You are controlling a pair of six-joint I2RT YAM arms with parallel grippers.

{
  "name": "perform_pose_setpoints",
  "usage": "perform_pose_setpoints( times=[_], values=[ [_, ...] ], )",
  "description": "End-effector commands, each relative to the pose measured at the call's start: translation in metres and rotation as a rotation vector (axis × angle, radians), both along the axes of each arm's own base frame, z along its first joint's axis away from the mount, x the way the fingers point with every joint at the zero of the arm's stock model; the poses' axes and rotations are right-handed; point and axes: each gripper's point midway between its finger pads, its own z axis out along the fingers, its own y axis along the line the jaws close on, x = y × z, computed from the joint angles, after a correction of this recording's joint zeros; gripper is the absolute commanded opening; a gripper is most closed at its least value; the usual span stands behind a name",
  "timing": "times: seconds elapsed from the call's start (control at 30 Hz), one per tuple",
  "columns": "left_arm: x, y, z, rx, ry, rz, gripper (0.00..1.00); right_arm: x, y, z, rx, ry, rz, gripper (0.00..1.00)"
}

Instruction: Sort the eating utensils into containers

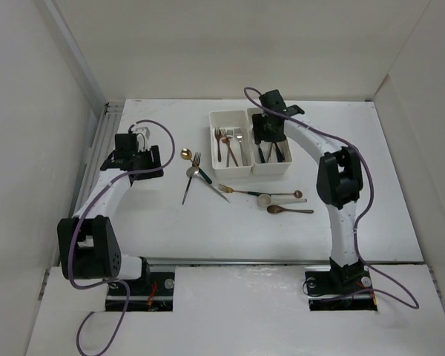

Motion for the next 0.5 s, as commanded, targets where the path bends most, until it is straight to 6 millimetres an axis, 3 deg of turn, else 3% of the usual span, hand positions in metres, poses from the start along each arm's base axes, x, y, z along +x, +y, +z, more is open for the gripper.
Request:
perform_pose_setpoints(
  times=[0.0,0.03,0.07,0.13,0.17,0.2,0.23,0.27,0.4,0.47],
  values=[
    [0.006,0.005,0.012,0.045,-0.012,-0.022,0.58,-0.002,0.007,0.089,0.05,-0.172,0.04,0.69],
    [0.008,0.002,0.011,0.045,-0.017,-0.031,0.58,-0.006,0.009,0.083,0.029,-0.163,0.058,0.71],
    [0.008,0.002,0.011,0.039,-0.015,-0.025,0.58,-0.014,0.01,0.104,0.018,-0.205,0.079,0.72],
    [0.013,0.002,0.013,0.039,-0.026,-0.024,0.58,-0.034,0.017,0.115,-0.046,-0.232,0.162,0.75],
    [0.015,0.002,0.017,0.039,-0.035,-0.024,0.58,-0.049,0.015,0.101,-0.079,-0.196,0.2,0.75],
    [0.015,0.001,0.017,0.033,-0.034,-0.018,0.58,-0.063,0.01,0.112,-0.092,-0.204,0.265,0.75],
    [0.015,0.001,0.017,0.033,-0.034,-0.017,0.58,-0.08,0.013,0.103,-0.094,-0.165,0.338,0.75],
    [0.015,0.001,0.017,0.033,-0.034,-0.017,0.58,-0.112,0.012,0.074,-0.08,-0.039,0.432,0.75],
    [0.015,0.0,0.015,0.02,-0.032,-0.003,0.58,-0.168,0.0,0.042,-0.203,0.082,0.592,0.74],
    [0.015,-0.001,0.015,0.013,-0.032,-0.009,0.58,-0.182,-0.002,0.042,-0.21,0.104,0.636,0.73]
  ],
)
